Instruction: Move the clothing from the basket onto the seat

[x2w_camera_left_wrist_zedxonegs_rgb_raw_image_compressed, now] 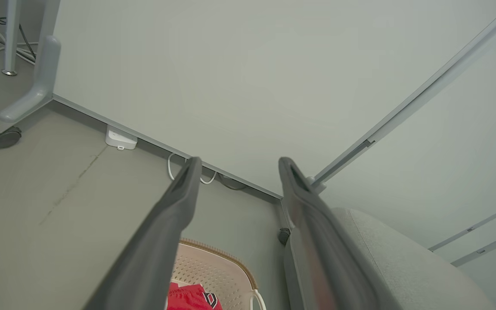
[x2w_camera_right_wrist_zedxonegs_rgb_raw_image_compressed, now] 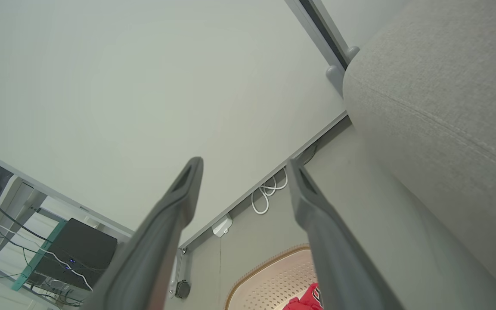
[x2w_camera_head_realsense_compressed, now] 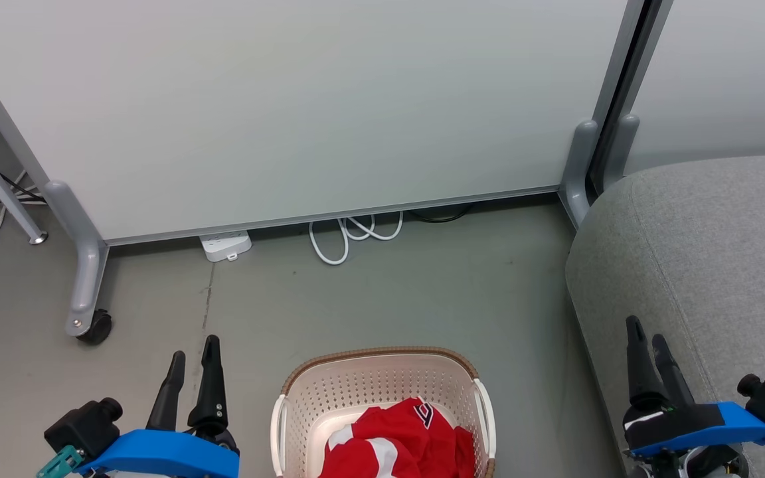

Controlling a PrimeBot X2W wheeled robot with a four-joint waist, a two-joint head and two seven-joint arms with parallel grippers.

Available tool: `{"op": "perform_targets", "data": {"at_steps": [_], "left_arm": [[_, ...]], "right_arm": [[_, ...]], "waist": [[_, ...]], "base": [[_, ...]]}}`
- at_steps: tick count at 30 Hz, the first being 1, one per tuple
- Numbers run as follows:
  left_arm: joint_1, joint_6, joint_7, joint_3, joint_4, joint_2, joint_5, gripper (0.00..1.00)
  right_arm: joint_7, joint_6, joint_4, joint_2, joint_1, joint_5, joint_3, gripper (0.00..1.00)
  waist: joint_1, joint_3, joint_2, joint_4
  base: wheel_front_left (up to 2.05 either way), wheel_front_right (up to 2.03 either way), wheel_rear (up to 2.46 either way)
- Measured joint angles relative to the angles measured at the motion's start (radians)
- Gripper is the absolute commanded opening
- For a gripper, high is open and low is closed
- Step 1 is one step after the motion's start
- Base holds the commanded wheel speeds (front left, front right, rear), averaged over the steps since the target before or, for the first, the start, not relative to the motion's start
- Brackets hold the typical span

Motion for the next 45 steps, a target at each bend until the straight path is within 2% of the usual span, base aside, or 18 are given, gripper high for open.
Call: {"op": "perform_targets", "data": {"at_steps": [14, 45], "left_arm": [[-0.002, 0.018, -0.04, -0.025, -0.004, 0.002, 0.155, 1.0], [-0.009, 0.061, -0.113, -0.075, -0.012, 0.006, 0.373, 1.0]], "right_arm": [[-0.019, 0.0, -0.018, 0.0, -0.001, -0.176, 0.017, 1.0], [-0.065, 0.0, -0.022, -0.001, -0.013, -0.468, 0.018, 1.0]], "waist": [[0.0, -0.001, 0.0, 0.003], [0.0, 0.003, 0.0, 0.006]], "base": [[0.0, 0.0, 0.0], [0.0, 0.0, 0.0]]}}
